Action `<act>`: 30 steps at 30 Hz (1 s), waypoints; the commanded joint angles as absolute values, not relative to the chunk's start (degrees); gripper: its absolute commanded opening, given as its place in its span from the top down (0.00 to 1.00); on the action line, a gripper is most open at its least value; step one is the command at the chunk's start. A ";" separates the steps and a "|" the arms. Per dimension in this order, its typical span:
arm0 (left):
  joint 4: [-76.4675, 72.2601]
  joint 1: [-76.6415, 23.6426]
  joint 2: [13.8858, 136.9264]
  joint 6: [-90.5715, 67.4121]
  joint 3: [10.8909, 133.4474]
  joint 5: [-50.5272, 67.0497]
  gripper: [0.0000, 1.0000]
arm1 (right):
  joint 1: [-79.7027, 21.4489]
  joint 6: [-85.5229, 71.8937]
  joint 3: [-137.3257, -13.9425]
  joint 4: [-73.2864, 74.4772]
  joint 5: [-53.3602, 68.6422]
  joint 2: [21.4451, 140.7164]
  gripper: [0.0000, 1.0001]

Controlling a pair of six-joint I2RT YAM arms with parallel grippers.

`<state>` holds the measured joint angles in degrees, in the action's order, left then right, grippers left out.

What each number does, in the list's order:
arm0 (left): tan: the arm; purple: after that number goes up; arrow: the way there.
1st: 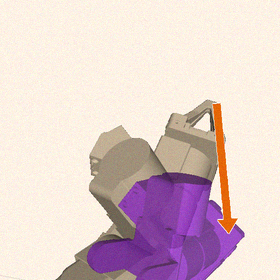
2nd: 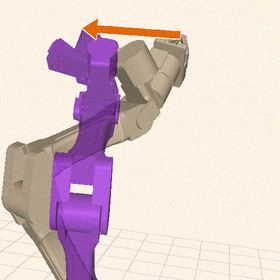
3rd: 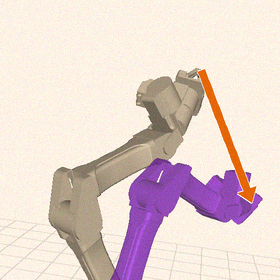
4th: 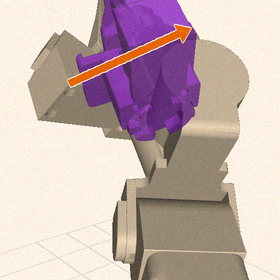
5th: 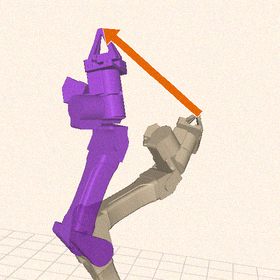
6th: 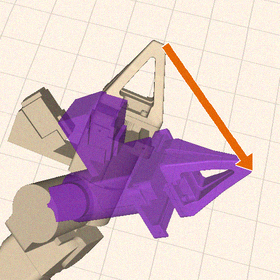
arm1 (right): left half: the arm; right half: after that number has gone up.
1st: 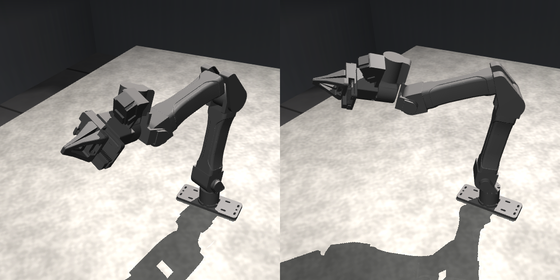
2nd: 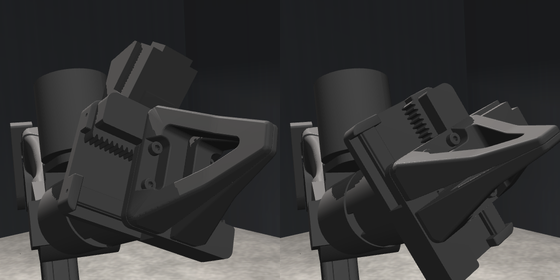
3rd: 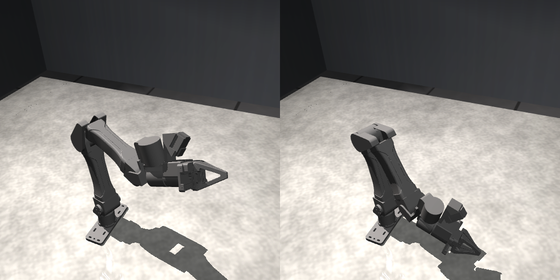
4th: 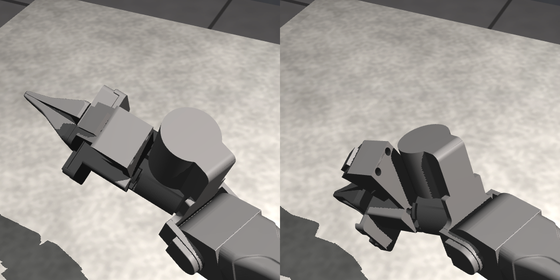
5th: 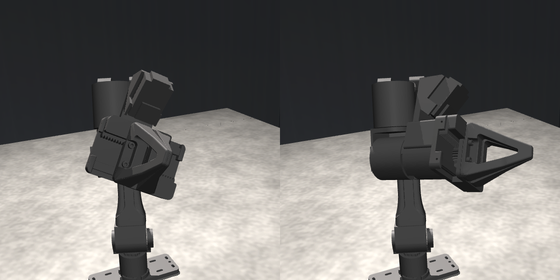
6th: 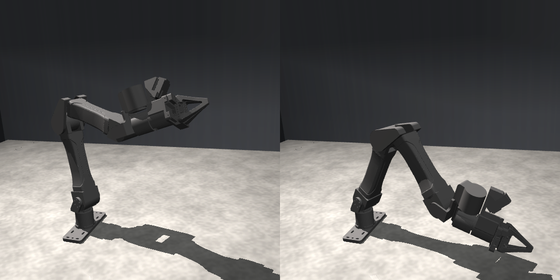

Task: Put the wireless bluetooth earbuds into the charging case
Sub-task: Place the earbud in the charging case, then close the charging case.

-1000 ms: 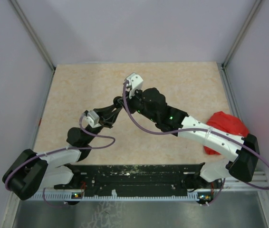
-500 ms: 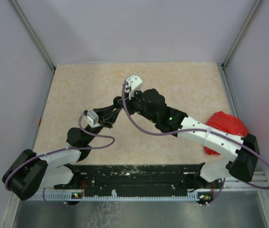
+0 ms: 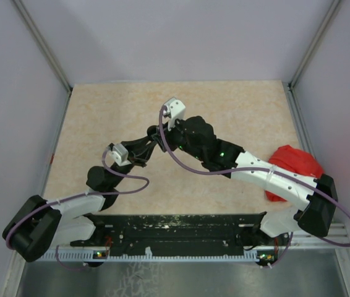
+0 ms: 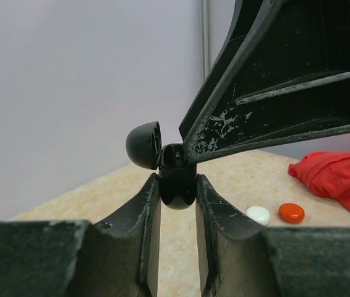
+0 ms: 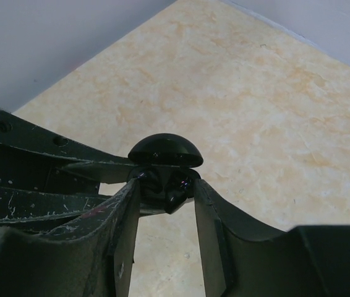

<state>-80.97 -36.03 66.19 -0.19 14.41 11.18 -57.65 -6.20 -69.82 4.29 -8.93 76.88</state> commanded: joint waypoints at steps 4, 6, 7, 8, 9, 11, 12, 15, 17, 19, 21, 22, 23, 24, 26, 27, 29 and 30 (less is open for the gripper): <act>-82.84 -36.36 65.17 -1.87 13.81 11.85 0.99 | -58.03 -6.74 -74.99 7.34 -9.34 75.13 0.53; -82.62 -36.32 65.26 -2.71 13.51 11.61 0.99 | -58.02 -6.60 -75.84 8.12 -9.04 74.98 0.52; -82.56 -36.30 65.37 -3.13 13.41 11.65 0.99 | -57.93 -6.53 -76.21 8.66 -8.78 75.08 0.51; -82.60 -36.30 65.43 -3.74 13.36 11.75 0.99 | -57.82 -6.43 -76.75 9.30 -8.38 75.29 0.51; -82.60 -36.30 65.47 -4.17 13.28 11.89 0.99 | -57.50 -6.34 -77.38 10.28 -7.89 75.53 0.50; -82.46 -36.30 65.41 -5.01 13.04 12.07 0.99 | -56.52 -6.39 -78.41 11.76 -5.98 75.67 0.49; -82.38 -36.25 65.33 -5.40 12.83 11.89 0.99 | -55.75 -6.36 -78.82 12.30 -4.54 75.55 0.49; -81.40 -36.22 64.35 -6.09 12.23 10.43 0.99 | -52.86 -6.48 -79.52 13.68 1.55 74.86 0.49; -78.81 -36.14 63.13 -6.36 12.28 9.70 0.99 | -51.50 -5.40 -79.70 15.34 4.52 74.92 0.48; -75.88 -36.08 61.83 -6.21 12.75 9.95 0.99 | -51.07 -4.29 -79.94 17.42 4.70 75.45 0.47; -73.59 -36.04 60.80 -6.25 13.12 10.07 0.99 | -50.91 -4.13 -80.02 18.78 5.30 76.02 0.46; -72.94 -36.04 60.50 -6.24 13.18 10.17 0.99 | -50.91 -4.13 -79.80 18.82 5.97 76.22 0.46; -72.65 -35.96 60.21 -6.24 13.23 10.18 0.99 | -50.95 -4.19 -79.60 18.72 6.72 76.40 0.46; -72.42 -35.99 60.06 -6.24 13.27 10.27 0.99 | -50.94 -4.36 -79.48 18.63 7.44 76.64 0.45; -71.66 -35.95 59.97 -6.21 13.55 10.39 0.99 | -50.96 -4.52 -79.61 18.49 8.93 77.09 0.45; -71.23 -35.95 59.99 -6.16 13.74 10.45 0.99 | -50.94 -4.52 -79.63 18.31 9.61 77.27 0.45; -71.02 -35.95 59.94 -6.18 13.88 10.68 0.99 | -50.95 -4.69 -79.43 17.80 10.85 77.61 0.44; -71.04 -35.96 59.94 -6.23 13.89 10.77 0.99 | -50.94 -4.76 -79.49 17.69 11.32 77.87 0.44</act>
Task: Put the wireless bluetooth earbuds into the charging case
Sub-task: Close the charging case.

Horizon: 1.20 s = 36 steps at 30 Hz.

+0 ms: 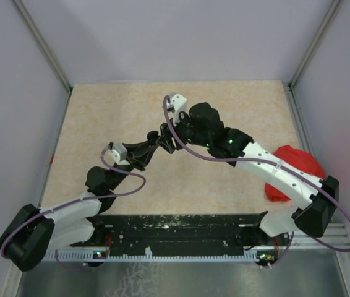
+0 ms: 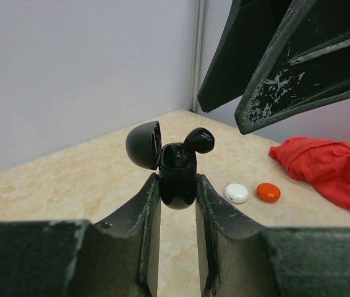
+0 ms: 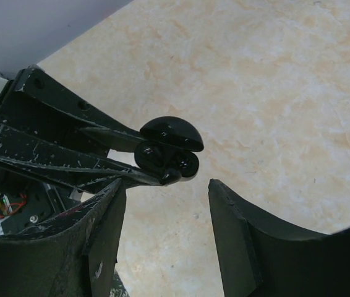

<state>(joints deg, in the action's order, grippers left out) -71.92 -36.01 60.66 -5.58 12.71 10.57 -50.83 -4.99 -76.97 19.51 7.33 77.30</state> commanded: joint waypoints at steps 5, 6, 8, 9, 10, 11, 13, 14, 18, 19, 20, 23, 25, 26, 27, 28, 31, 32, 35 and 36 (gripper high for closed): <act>-71.40 -35.95 59.62 -6.51 13.91 11.76 0.99 | -50.89 -5.62 -78.76 17.64 6.88 78.95 0.44; -71.51 -35.93 59.49 -6.65 13.84 12.02 0.99 | -50.89 -5.70 -78.58 17.76 5.77 79.09 0.44; -71.90 -35.92 59.23 -6.91 13.73 12.89 0.99 | -50.92 -5.76 -78.27 17.86 4.06 79.24 0.44; -72.20 -35.87 59.15 -7.02 13.65 13.23 0.99 | -50.91 -5.52 -78.27 18.03 3.58 79.34 0.44; -72.48 -35.86 59.05 -7.13 13.58 13.56 0.99 | -50.95 -5.27 -78.35 18.36 2.97 79.36 0.44; -72.65 -35.86 58.84 -7.12 13.50 13.84 0.99 | -50.96 -4.99 -78.35 18.75 2.33 79.38 0.44; -72.78 -35.86 58.53 -7.16 13.37 14.25 0.99 | -50.93 -3.95 -78.35 19.54 1.20 79.13 0.44; -72.77 -35.86 58.27 -7.12 13.29 14.43 0.99 | -50.85 -3.55 -78.39 19.98 0.52 78.93 0.44; -73.15 -35.86 57.79 -7.32 13.13 15.88 0.99 | -49.92 -1.96 -77.17 20.80 -1.64 77.07 0.43; -73.33 -35.90 57.70 -7.50 13.00 16.23 0.99 | -49.58 -1.67 -76.95 21.11 -1.86 76.74 0.43; -73.78 -35.91 57.67 -7.68 12.89 16.60 0.99 | -49.36 -1.32 -76.77 21.44 -1.99 76.30 0.43; -74.35 -35.80 57.57 -7.91 12.77 18.11 0.99 | -49.14 -0.43 -76.32 21.82 -2.33 75.41 0.43; -74.36 -35.77 57.65 -8.00 12.83 19.57 0.99 | -48.98 0.02 -76.19 21.95 -1.58 74.88 0.43; -74.38 -35.79 57.72 -8.07 12.87 20.13 0.99 | -48.96 0.36 -76.12 22.01 -1.46 74.71 0.43; -74.36 -35.71 57.59 -8.06 12.84 21.00 0.99 | -48.91 0.62 -76.11 22.16 -1.34 74.45 0.43; -74.33 -35.69 57.45 -8.00 12.83 21.61 0.99 | -48.71 0.88 -76.05 22.27 -1.09 74.14 0.42; -72.37 -34.91 56.61 -8.05 13.03 23.88 0.99 | -46.10 1.32 -75.65 23.04 4.57 72.79 0.40; -70.79 -34.38 56.10 -8.30 13.32 24.79 0.99 | -44.24 1.24 -75.46 23.17 9.18 72.09 0.40; -65.27 -32.20 54.87 -9.21 14.83 29.19 0.99 | -38.91 0.77 -74.54 22.55 24.47 70.38 0.39; -64.00 -31.63 54.51 -9.30 15.35 30.64 0.99 | -38.10 0.75 -74.17 22.20 27.76 70.02 0.38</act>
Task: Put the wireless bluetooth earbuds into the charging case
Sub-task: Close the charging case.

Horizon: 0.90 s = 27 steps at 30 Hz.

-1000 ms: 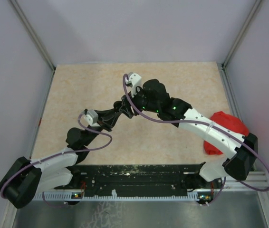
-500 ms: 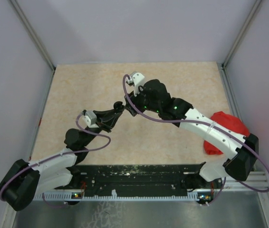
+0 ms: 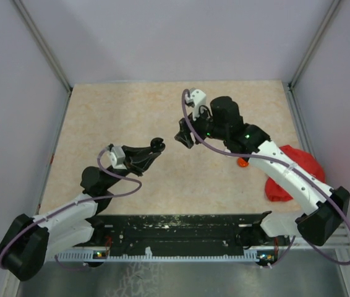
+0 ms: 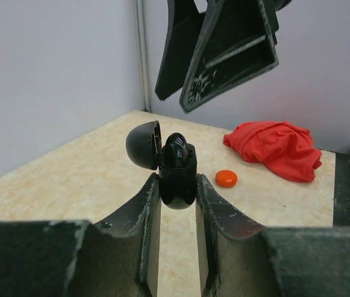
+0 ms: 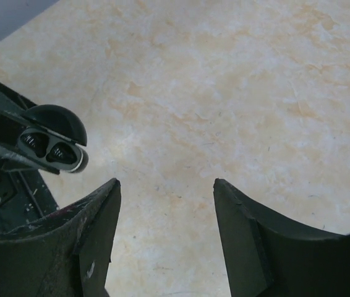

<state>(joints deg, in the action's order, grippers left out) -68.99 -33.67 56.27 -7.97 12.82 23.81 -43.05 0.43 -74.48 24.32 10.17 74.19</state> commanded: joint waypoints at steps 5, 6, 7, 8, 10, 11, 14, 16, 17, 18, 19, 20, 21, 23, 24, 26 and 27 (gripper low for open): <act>-58.12 -30.09 54.26 -8.81 18.58 37.53 0.99 | -37.47 1.05 -74.37 20.96 38.72 71.02 0.33; -57.48 -29.94 54.42 -8.54 19.18 39.02 0.99 | -37.51 1.20 -74.78 21.20 40.74 71.73 0.33; -56.76 -29.92 54.63 -7.97 19.83 40.66 0.99 | -37.45 1.29 -75.39 21.45 42.60 72.46 0.32; -55.95 -29.90 54.77 -7.39 20.50 42.18 0.99 | -37.45 1.46 -75.91 21.79 44.19 73.11 0.32; -54.14 -29.89 54.48 -6.09 21.60 44.45 0.99 | -37.44 2.06 -76.56 22.16 47.04 74.20 0.32; -53.19 -29.89 54.28 -5.54 22.06 45.15 0.99 | -37.49 2.32 -76.72 22.29 48.20 74.67 0.32; -51.56 -29.89 54.13 -4.47 23.48 47.96 0.99 | -37.48 2.83 -77.31 22.86 52.46 76.12 0.31; -50.82 -29.91 54.50 -4.32 24.39 49.81 0.99 | -37.47 2.92 -77.75 22.77 55.36 77.10 0.31; -50.85 -29.96 54.83 -4.45 24.65 50.59 0.99 | -37.47 2.90 -77.78 22.64 56.79 77.76 0.32; -51.05 -29.94 55.16 -4.56 24.89 51.15 0.99 | -37.47 2.90 -77.78 22.51 57.35 78.15 0.32; -51.44 -29.90 55.40 -4.95 24.94 51.42 0.99 | -37.52 2.90 -77.74 22.54 57.53 78.52 0.32; -52.13 -29.96 55.57 -5.28 24.89 51.57 0.99 | -37.49 3.07 -77.80 22.69 58.00 78.91 0.32; -52.75 -29.97 55.81 -5.56 24.86 51.76 0.99 | -37.50 3.27 -77.86 22.96 58.61 79.20 0.32; -53.17 -29.93 56.41 -6.01 25.02 52.03 0.99 | -37.54 3.45 -77.95 23.00 60.57 79.49 0.34; -53.03 -29.89 56.69 -6.13 25.21 51.99 0.99 | -37.46 3.62 -77.96 23.09 61.31 79.41 0.35; -51.96 -29.92 57.11 -6.09 25.44 51.28 0.99 | -37.50 4.14 -77.89 23.26 61.79 78.93 0.35; -51.31 -29.90 57.19 -5.99 25.53 50.65 0.99 | -37.48 4.54 -77.95 23.45 61.85 78.64 0.36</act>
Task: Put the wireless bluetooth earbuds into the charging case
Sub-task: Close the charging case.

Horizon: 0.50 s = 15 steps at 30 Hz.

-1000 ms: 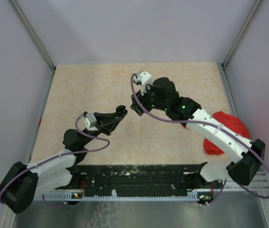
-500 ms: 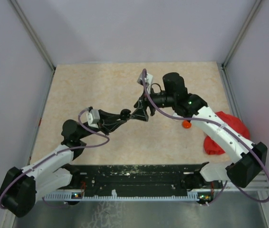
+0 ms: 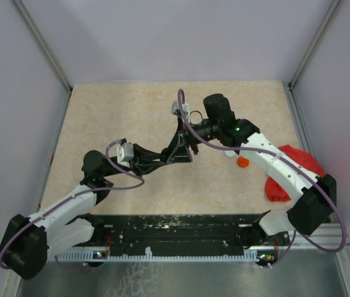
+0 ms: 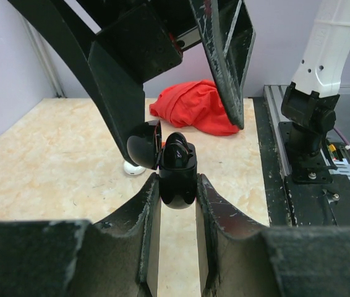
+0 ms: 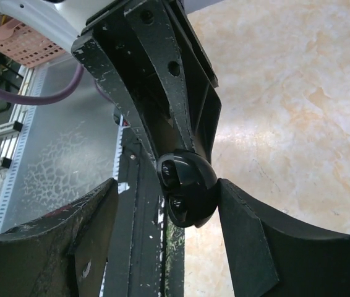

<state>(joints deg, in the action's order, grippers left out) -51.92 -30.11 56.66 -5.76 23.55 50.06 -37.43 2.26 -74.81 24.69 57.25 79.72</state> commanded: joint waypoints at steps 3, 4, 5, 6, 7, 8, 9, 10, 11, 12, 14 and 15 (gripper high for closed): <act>-49.88 -29.84 57.31 -5.94 25.63 48.89 0.99 | -37.45 5.16 -77.71 23.56 62.15 77.64 0.37; -49.08 -29.87 57.30 -5.78 25.85 48.32 0.99 | -37.44 5.23 -77.59 23.64 62.28 77.42 0.37; -48.26 -29.76 57.38 -5.60 26.04 47.82 0.99 | -37.50 5.38 -77.56 23.73 62.68 77.17 0.38; -47.33 -29.66 57.39 -5.42 26.28 47.31 0.99 | -37.49 5.70 -77.48 23.92 62.94 76.98 0.38; -46.62 -29.58 57.33 -5.33 26.42 46.64 0.99 | -37.46 5.98 -77.47 24.08 62.98 76.73 0.39; -45.92 -29.47 57.25 -5.32 26.54 45.79 0.99 | -37.48 6.21 -77.32 24.10 62.80 76.40 0.39; -45.31 -29.45 57.14 -5.36 26.59 45.19 0.99 | -37.47 6.57 -77.13 24.16 62.54 76.05 0.39; -44.82 -29.28 57.05 -5.32 26.71 44.69 0.99 | -37.49 7.02 -76.89 24.18 61.98 75.45 0.40; -44.14 -29.18 56.99 -5.31 26.78 44.36 1.00 | -37.45 7.14 -76.69 24.12 61.57 74.96 0.40; -43.67 -29.06 57.03 -5.32 26.95 44.32 0.99 | -37.46 7.53 -76.41 24.02 60.47 74.51 0.40; -42.87 -29.04 57.27 -5.55 27.27 44.34 0.99 | -37.44 8.26 -75.71 23.66 58.15 73.49 0.40; -42.48 -28.95 57.41 -5.62 27.44 44.42 0.99 | -37.44 8.72 -75.29 23.49 57.27 72.95 0.40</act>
<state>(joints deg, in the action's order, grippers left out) -45.39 -29.63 57.10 -5.74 25.36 47.05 -37.12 6.28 -75.00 25.32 57.78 77.58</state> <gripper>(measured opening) 0.302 0.603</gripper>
